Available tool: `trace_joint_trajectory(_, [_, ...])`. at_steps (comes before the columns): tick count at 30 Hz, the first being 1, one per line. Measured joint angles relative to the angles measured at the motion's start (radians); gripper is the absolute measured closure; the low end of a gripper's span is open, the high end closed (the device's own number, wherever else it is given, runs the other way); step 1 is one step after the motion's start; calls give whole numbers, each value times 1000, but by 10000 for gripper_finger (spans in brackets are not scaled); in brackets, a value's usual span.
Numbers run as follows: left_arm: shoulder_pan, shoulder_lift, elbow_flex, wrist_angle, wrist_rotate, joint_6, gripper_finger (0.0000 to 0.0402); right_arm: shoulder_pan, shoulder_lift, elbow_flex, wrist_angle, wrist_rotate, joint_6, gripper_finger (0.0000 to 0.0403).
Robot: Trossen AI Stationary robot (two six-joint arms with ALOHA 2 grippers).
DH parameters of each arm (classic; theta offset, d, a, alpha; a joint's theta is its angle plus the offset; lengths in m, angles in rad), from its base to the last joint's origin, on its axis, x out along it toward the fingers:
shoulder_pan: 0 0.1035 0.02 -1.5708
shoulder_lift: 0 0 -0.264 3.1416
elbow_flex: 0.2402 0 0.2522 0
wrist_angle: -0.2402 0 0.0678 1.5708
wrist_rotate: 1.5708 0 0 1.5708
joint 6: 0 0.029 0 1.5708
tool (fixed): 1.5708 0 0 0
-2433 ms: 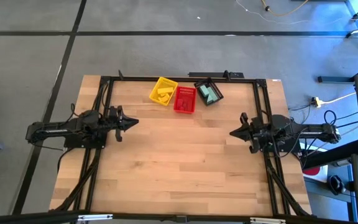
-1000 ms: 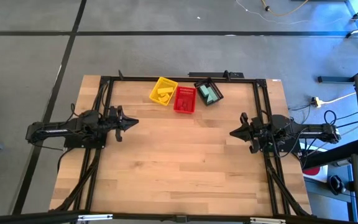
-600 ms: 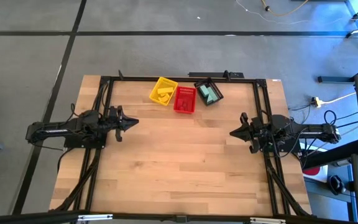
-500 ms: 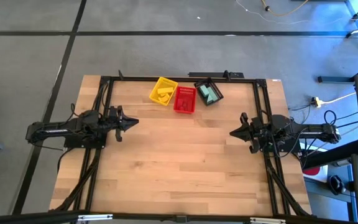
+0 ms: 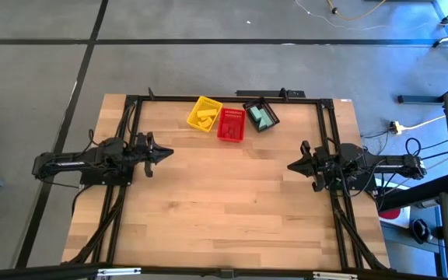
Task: Sort & place blocks by color
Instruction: Return to Home Position
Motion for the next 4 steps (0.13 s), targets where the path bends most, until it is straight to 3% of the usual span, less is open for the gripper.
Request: trace_joint_trajectory(4, [0, 0, 0, 0, 0, 0, 394, 0, 0, 0, 0, 0, 1, 382])
